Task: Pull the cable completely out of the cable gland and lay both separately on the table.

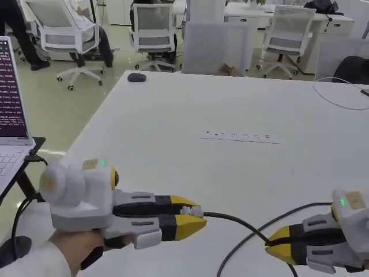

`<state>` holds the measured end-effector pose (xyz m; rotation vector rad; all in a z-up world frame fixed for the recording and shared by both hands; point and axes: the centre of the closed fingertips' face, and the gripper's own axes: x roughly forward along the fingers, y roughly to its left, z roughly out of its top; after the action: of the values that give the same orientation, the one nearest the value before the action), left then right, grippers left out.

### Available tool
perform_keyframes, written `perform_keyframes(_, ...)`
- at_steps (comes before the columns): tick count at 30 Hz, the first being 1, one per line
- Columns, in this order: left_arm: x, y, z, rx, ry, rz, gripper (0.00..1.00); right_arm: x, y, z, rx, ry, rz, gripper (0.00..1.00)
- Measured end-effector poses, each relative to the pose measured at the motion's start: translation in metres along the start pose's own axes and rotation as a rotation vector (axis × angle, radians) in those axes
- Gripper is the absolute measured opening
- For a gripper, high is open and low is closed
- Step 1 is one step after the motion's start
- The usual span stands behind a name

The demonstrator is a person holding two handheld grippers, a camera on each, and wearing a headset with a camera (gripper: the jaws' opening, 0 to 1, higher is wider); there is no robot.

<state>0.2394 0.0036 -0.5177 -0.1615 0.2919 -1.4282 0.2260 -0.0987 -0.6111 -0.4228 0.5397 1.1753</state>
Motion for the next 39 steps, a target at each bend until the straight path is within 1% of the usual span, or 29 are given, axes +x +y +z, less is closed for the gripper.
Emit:
perform_keyframes(4,0.0,0.0,0.001,-0.001,-0.003,0.002,0.16,-0.001,0.0,0.002,0.005,0.003,0.002,0.03)
perform_keyframes(6,0.0,-0.001,0.0,0.0,0.0,0.002,0.16,-0.002,0.002,0.009,0.016,-0.022,0.013,0.04)
perform_keyframes(7,0.001,-0.002,-0.001,0.001,0.003,0.0,0.16,-0.003,0.003,0.016,0.022,-0.05,0.018,0.04)
perform_keyframes(10,0.004,-0.005,-0.003,0.008,0.016,-0.005,0.16,-0.004,0.002,0.036,0.028,-0.103,0.012,0.08)
perform_keyframes(11,0.005,-0.006,-0.003,0.009,0.017,-0.007,0.16,-0.004,0.003,0.046,0.014,-0.126,0.012,0.1)
perform_keyframes(12,0.005,-0.006,-0.003,0.009,0.018,-0.008,0.17,-0.005,0.004,0.053,0.005,-0.139,0.015,0.11)
perform_keyframes(16,0.007,-0.008,-0.005,0.013,0.025,-0.013,0.17,-0.005,0.017,0.091,-0.04,-0.222,0.046,0.13)
perform_keyframes(18,0.008,-0.008,-0.005,0.015,0.027,-0.015,0.17,-0.003,0.024,0.105,-0.071,-0.251,0.051,0.14)
perform_keyframes(22,0.008,-0.012,-0.004,0.026,0.033,-0.024,0.17,0.003,0.032,0.114,-0.116,-0.254,0.076,0.14)
perform_keyframes(25,0.009,-0.014,-0.006,0.042,0.049,-0.03,0.17,0.01,0.034,0.115,-0.124,-0.256,0.094,0.12)
perform_keyframes(27,0.009,-0.014,-0.006,0.047,0.051,-0.031,0.17,0.011,0.035,0.115,-0.129,-0.259,0.101,0.09)
perform_keyframes(29,0.009,-0.015,-0.006,0.048,0.05,-0.032,0.17,0.012,0.036,0.117,-0.13,-0.271,0.105,0.04)
perform_keyframes(32,0.008,-0.013,-0.007,0.048,0.048,-0.023,0.17,0.013,0.035,0.117,-0.122,-0.275,0.108,0.04)
perform_keyframes(39,0.004,-0.011,-0.005,0.037,0.031,-0.014,0.17,0.016,0.033,0.12,-0.106,-0.294,0.111,0.04)
